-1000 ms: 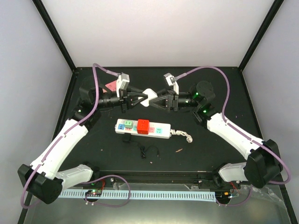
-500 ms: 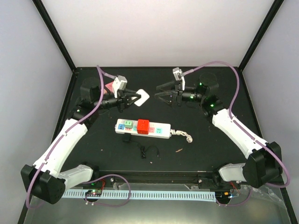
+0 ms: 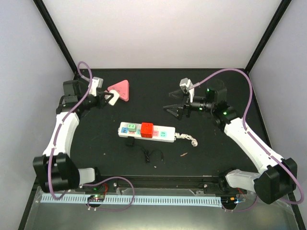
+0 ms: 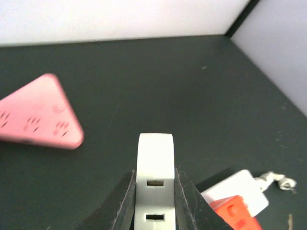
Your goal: Pull the plug off the socket
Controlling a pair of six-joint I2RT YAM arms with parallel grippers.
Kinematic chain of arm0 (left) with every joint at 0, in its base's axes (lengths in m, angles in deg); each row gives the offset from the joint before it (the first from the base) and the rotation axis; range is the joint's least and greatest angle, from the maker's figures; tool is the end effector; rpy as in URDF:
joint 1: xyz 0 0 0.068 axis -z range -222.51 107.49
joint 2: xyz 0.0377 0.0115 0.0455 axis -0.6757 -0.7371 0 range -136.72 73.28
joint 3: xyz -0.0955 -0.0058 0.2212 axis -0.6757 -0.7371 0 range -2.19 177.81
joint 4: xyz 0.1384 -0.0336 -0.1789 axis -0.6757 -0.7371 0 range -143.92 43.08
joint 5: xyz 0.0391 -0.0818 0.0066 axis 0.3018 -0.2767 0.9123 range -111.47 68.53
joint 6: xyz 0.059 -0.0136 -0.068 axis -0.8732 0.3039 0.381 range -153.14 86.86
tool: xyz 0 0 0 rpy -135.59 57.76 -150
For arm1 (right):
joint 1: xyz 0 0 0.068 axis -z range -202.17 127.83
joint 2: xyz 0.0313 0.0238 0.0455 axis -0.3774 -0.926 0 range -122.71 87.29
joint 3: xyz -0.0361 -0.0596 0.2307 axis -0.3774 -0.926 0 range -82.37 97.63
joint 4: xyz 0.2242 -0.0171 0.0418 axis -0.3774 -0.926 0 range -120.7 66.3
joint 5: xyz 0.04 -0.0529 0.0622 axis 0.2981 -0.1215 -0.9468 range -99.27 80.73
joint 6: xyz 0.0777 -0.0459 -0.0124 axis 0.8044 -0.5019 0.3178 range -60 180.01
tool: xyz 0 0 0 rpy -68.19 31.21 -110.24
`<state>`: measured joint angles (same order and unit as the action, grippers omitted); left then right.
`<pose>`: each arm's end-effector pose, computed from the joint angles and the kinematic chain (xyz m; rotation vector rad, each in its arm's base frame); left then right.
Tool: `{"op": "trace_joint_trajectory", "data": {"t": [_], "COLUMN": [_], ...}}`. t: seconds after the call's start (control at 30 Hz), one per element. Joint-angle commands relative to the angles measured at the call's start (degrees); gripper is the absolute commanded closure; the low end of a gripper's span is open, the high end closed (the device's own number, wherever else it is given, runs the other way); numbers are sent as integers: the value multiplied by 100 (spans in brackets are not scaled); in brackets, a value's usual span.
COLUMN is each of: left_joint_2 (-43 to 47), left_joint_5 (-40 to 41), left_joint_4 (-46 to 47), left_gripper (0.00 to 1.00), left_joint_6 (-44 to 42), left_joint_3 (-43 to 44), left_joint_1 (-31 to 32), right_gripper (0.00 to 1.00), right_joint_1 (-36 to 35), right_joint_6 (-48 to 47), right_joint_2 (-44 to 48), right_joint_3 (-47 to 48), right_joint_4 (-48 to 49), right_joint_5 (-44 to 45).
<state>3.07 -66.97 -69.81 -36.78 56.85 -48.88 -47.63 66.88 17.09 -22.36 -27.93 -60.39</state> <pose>0.2726 -0.0281 0.2756 0.3984 2.0144 -0.7444 0.2256 0.1777 0.3216 -0.9355 1.6443 1.1979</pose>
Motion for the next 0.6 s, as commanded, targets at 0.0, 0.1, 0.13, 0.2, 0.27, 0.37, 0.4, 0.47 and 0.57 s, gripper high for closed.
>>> {"op": "trace_joint_trajectory", "data": {"t": [0.0, 0.1, 0.13, 0.2, 0.27, 0.37, 0.4, 0.47, 0.57], "left_joint_2": [-786, -1502, -1717, -2197, -2547, -3095, -3274, -3653, -4115], "left_joint_5": [7, 80, 112, 220, 332, 395, 395, 310, 171], "left_joint_4": [-815, -1154, -1246, -1309, -1278, -1229, -1245, -1338, -1428], "left_gripper": [99, 99, 99, 98, 99, 98, 99, 98, 98], "left_joint_6": [-991, -1311, -1391, -1482, -1539, -1536, -1494, -1450, -1376], "left_joint_3": [347, 691, 800, 949, 1060, 1306, 1424, 1669, 2003], "left_joint_1": [-619, -820, -848, -870, -874, -878, -882, -873, -869], "right_gripper": [0, 0, 0, 0, 0, 0, 0, 0, 0], "right_joint_1": [13, 13, 14, 12, 21, 160, 190, 200, 191], "right_joint_6": [-897, -1294, -1426, -1527, -1520, -1779, -1818, -2007, -2423], "right_joint_2": [232, 397, 402, 406, 408, 439, 432, 349, 245], "right_joint_3": [-284, -416, -414, -439, -478, -689, -768, -835, -849], "right_joint_4": [-453, -464, -525, -543, -553, -486, -430, -494, -785], "right_joint_5": [516, 1031, 1227, 1618, 1993, 1665, 1506, 1260, 669]}}
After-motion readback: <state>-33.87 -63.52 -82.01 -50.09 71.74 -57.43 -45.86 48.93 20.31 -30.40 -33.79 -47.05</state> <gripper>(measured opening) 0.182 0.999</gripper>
